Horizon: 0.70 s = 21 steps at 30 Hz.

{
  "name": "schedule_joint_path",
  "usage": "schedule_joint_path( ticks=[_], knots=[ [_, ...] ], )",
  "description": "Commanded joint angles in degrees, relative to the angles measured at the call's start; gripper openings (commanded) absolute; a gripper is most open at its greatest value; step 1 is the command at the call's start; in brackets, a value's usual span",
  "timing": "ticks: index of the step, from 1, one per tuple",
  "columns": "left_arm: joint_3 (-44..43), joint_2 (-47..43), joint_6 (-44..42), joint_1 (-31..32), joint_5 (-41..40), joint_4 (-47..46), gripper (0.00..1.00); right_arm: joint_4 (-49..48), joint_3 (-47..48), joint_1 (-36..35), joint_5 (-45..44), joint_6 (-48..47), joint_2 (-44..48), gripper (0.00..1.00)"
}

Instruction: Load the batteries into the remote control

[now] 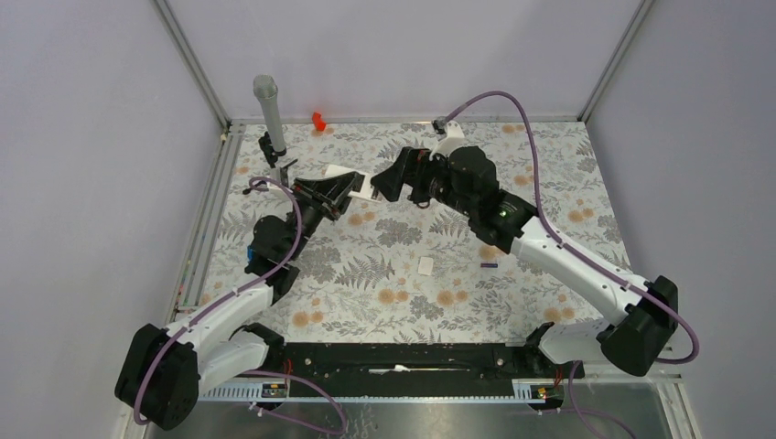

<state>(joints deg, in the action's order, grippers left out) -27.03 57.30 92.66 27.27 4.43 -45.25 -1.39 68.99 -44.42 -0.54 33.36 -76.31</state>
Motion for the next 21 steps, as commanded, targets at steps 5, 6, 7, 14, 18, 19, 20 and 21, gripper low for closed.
schedule_joint_path(
  ticks=[5,6,7,14,18,19,20,21],
  knots=[
    [1.2,1.4,-13.2,-1.3,11.8,-13.2,0.0,0.3,-3.6,1.1,14.1,-0.3,6.6,0.99],
    [1.4,1.5,-13.5,-1.3,12.0,-13.8,0.0,-1.4,-5.4,1.2,14.2,-0.4,8.1,1.0],
    [1.7,1.5,-14.1,-1.4,12.2,-14.5,0.0,-2.8,-7.2,1.3,14.3,-0.7,9.4,1.0],
    [0.0,4.4,-17.3,-1.5,19.3,-20.4,0.0,-5.0,-10.3,2.2,17.7,2.0,10.9,0.91],
    [-0.3,7.1,-15.8,-1.6,21.4,-24.5,0.0,-7.1,-10.7,2.3,18.6,3.6,10.1,0.76],
    [-0.3,7.6,-15.2,-1.7,21.6,-25.8,0.0,-7.6,-10.8,2.3,18.8,3.8,9.9,0.72],
    [-0.2,8.0,-14.8,-1.8,21.6,-26.5,0.0,-8.1,-10.9,2.4,19.0,3.8,9.7,0.66],
    [-0.2,8.2,-14.5,-1.8,21.5,-26.9,0.0,-8.3,-11.0,2.4,19.0,3.9,9.6,0.62]
  ],
)
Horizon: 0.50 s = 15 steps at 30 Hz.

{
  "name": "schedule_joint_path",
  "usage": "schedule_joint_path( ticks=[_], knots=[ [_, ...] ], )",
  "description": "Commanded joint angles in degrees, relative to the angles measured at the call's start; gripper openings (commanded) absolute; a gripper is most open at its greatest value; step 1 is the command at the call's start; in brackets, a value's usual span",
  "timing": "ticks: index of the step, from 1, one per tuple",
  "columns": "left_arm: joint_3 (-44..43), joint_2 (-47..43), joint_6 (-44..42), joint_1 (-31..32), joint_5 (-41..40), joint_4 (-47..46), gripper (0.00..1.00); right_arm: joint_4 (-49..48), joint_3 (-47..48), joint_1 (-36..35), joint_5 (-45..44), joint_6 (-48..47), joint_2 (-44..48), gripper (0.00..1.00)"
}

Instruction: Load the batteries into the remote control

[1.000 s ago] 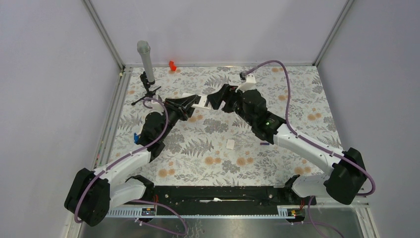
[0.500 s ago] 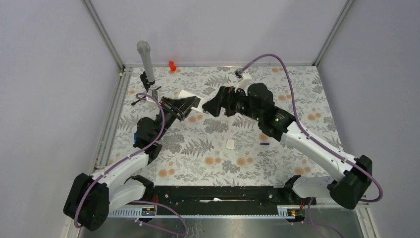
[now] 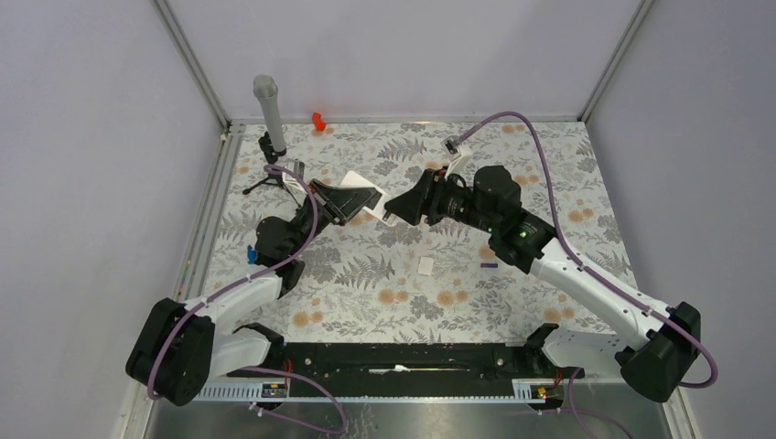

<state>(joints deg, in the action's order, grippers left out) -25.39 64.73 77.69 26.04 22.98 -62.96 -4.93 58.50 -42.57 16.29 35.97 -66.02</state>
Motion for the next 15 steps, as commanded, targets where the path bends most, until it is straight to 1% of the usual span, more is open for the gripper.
schedule_joint_path(
  ticks=[1,2,3,6,9,13,15],
  knots=[
    [-1.9,0.9,0.7,-0.6,2.7,-9.1,0.0,-5.3,-0.8,0.5,2.4,1.0,-0.7,0.57],
    [-1.8,1.0,0.8,-0.6,2.3,-9.2,0.0,-6.0,-1.3,0.5,2.9,0.1,-0.6,0.5],
    [-1.8,0.9,1.0,-0.7,1.9,-9.4,0.0,-7.2,-2.0,0.5,3.5,-0.5,-0.4,0.46],
    [-2.2,0.8,1.1,-0.7,1.7,-8.6,0.0,-11.0,-4.2,0.5,6.4,-2.2,-0.3,0.42],
    [-2.8,0.9,1.1,-0.7,2.3,-8.0,0.0,-11.9,-4.4,0.5,8.6,-2.9,-1.3,0.39],
    [-3.0,0.9,1.2,-0.7,2.5,-7.9,0.0,-12.3,-4.4,0.5,7.9,-2.5,-2.2,0.27],
    [-3.1,0.9,1.3,-0.7,2.7,-8.0,0.0,-11.8,-4.4,0.5,6.6,-2.6,-2.6,0.22]
  ],
)
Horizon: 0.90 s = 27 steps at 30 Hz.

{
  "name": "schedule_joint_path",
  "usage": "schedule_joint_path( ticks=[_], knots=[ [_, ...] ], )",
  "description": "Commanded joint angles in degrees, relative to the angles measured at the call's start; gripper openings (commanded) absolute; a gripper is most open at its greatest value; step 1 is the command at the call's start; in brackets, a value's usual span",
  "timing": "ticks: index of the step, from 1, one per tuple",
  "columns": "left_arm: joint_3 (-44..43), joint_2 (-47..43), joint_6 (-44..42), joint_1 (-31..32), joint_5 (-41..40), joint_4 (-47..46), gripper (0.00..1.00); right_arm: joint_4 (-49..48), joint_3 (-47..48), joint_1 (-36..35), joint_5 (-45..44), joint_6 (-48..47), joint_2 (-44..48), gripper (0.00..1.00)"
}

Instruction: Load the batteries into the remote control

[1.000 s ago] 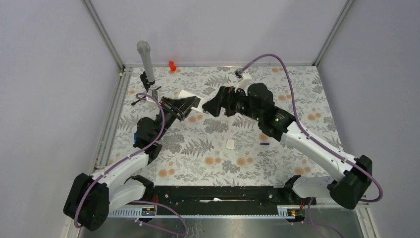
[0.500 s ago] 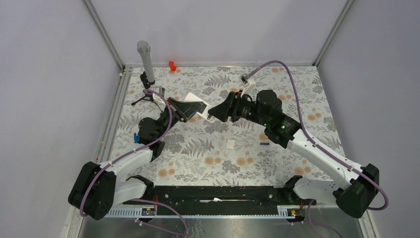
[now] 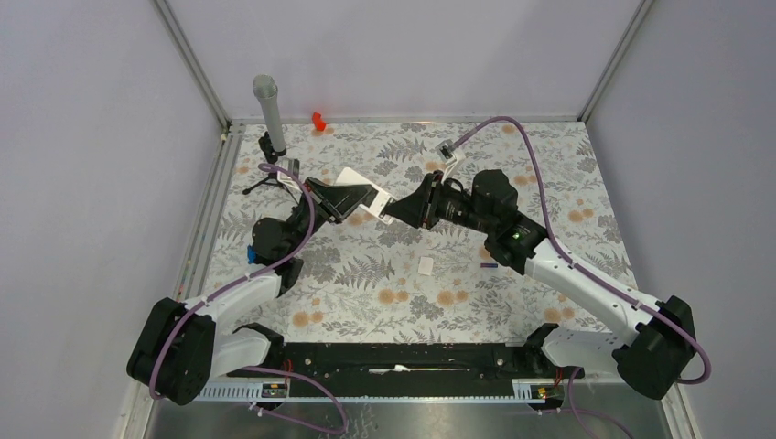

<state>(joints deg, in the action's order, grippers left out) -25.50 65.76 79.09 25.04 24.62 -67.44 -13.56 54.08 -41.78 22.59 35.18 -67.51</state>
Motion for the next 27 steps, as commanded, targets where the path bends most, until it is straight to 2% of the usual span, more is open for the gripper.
schedule_joint_path(
  ticks=[1,4,5,7,9,12,15,19,21,23,27],
  knots=[
    [-3.0,-0.2,-0.1,0.3,1.2,-3.5,0.0,-2.9,0.1,-0.3,-0.3,-1.8,-1.3,0.21],
    [-3.1,-0.2,-0.3,0.3,1.6,-3.4,0.0,-1.9,0.7,-0.2,-0.9,-1.5,-1.8,0.22],
    [-3.0,-0.3,-0.5,0.3,1.4,-3.1,0.0,-1.4,1.1,-0.3,-1.0,-1.4,-1.8,0.29],
    [-2.8,-0.5,-1.4,0.1,1.1,-1.9,0.0,-0.1,1.9,-0.2,-1.6,-1.3,-1.6,0.53],
    [-2.7,-0.9,-2.6,0.0,0.4,0.9,0.0,2.6,3.1,0.1,-3.1,-1.1,-0.7,0.71],
    [-2.7,-2.5,-6.6,-0.5,-1.5,8.7,0.0,7.6,4.0,1.5,-6.1,-0.7,1.7,0.82],
    [-3.2,-4.9,-13.0,-0.8,-5.5,21.7,0.0,17.9,5.5,3.3,-12.3,-0.4,3.4,0.84],
    [-2.8,-8.3,-20.2,-1.2,-9.8,30.4,0.0,38.7,7.7,6.5,-28.3,4.7,2.2,0.8],
    [-2.6,-10.0,-22.7,-1.5,-10.9,32.7,0.0,45.8,6.2,9.9,-33.2,8.9,1.3,0.77],
    [-2.7,-11.1,-24.7,-1.7,-11.3,34.3,0.0,48.9,3.3,13.7,-32.7,11.7,1.2,0.75],
    [-4.1,-12.1,-27.1,-1.7,-10.2,37.3,0.0,48.7,-3.5,18.1,-31.0,17.3,2.8,0.73]
  ],
)
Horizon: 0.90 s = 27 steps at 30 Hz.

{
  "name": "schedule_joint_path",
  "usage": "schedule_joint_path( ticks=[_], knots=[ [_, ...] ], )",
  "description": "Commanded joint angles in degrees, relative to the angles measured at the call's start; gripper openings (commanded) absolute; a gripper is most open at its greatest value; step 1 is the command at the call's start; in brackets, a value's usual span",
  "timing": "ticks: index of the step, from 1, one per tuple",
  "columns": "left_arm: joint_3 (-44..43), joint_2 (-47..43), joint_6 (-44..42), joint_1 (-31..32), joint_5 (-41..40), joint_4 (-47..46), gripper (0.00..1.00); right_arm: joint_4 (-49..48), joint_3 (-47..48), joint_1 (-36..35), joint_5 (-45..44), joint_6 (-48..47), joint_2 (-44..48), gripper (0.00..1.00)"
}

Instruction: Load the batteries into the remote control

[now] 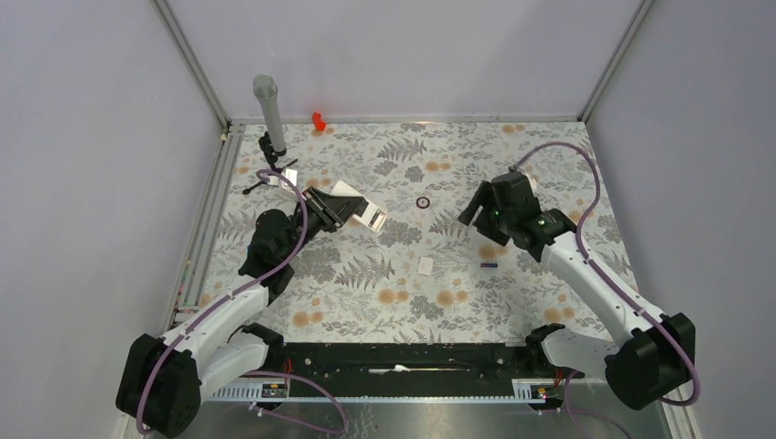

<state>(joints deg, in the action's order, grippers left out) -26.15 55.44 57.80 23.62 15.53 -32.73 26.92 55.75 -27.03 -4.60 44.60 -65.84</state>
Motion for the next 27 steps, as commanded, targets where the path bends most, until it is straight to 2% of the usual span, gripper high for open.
schedule_joint_path(
  ticks=[1,10,14,23,27],
  knots=[
    [-3.7,-1.7,-6.1,-0.3,-0.4,2.7,0.0,8.2,-6.2,4.0,-3.8,8.9,1.1,0.73],
    [-4.5,0.2,-6.2,-0.4,4.2,0.3,0.0,8.4,-9.0,6.3,-5.4,15.1,-7.8,0.73],
    [-4.4,0.1,-6.0,-0.5,4.6,-0.5,0.0,7.3,-11.0,7.6,-7.5,19.1,-9.0,0.71],
    [-3.7,-1.2,-5.8,-0.9,4.0,-1.2,0.0,5.3,-12.3,9.8,-7.7,21.2,-13.0,0.5],
    [-3.4,-2.1,-5.8,-1.0,3.4,-1.2,0.0,4.1,-13.6,9.8,-7.9,22.4,-14.0,0.44]
  ],
)
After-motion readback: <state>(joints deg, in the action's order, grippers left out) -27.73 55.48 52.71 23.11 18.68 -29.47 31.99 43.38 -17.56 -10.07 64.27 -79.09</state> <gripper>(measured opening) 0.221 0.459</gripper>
